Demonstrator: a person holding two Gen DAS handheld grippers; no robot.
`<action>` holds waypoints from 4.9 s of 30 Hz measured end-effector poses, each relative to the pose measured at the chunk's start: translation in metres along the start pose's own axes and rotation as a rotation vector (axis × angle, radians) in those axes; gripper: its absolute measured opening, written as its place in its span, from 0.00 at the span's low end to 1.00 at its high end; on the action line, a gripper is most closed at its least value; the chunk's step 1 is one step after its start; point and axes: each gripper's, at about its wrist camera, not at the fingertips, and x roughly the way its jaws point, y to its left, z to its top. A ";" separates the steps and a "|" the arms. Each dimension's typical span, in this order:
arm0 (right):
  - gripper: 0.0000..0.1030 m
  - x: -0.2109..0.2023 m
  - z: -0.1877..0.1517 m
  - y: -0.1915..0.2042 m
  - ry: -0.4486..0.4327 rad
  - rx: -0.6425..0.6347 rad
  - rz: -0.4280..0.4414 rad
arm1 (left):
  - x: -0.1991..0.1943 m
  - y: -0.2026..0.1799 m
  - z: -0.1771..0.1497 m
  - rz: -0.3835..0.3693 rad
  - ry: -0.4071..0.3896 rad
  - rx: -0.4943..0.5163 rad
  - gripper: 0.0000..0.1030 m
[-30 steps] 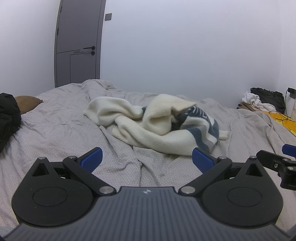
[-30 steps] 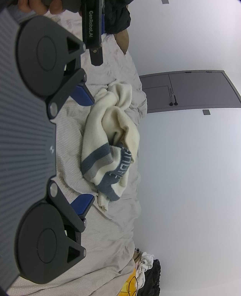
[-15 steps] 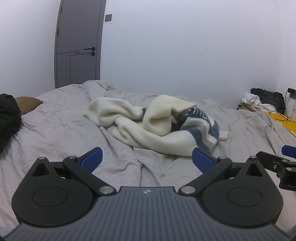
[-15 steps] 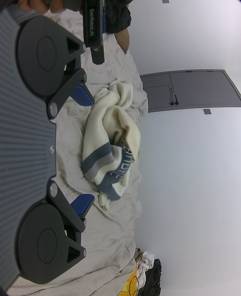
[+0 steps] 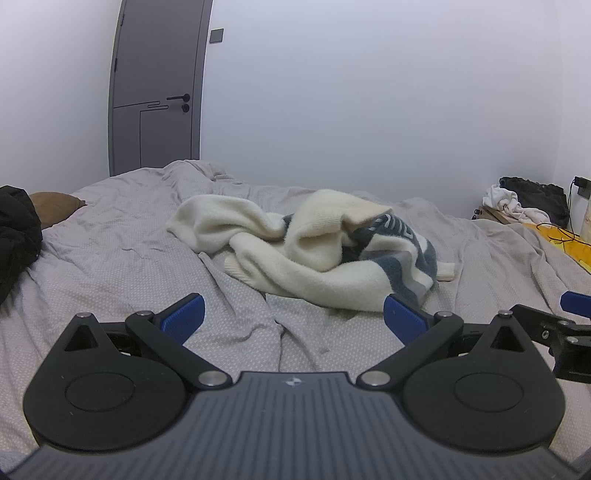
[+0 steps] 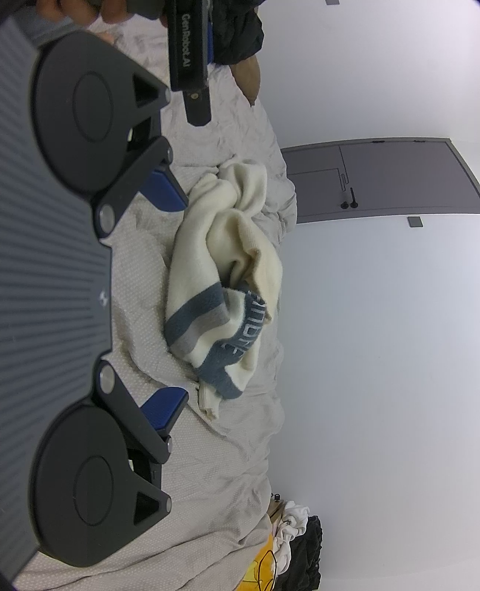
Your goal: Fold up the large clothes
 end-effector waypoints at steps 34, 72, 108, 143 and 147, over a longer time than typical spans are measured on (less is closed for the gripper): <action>1.00 0.000 -0.002 -0.001 0.001 0.024 -0.056 | 0.012 0.002 -0.003 -0.025 0.012 -0.007 1.00; 0.52 0.252 0.078 -0.036 0.208 0.047 0.023 | 0.278 -0.025 0.081 -0.162 0.148 0.000 0.70; 0.72 0.316 0.105 0.027 0.141 -0.162 -0.046 | 0.258 0.033 0.093 -0.132 -0.060 -0.153 0.07; 0.16 0.058 0.130 0.043 -0.168 -0.093 -0.078 | 0.034 0.053 0.090 -0.374 -0.369 -0.249 0.06; 0.16 0.039 0.114 0.036 -0.134 -0.068 -0.052 | 0.014 0.041 0.077 -0.352 -0.313 -0.205 0.07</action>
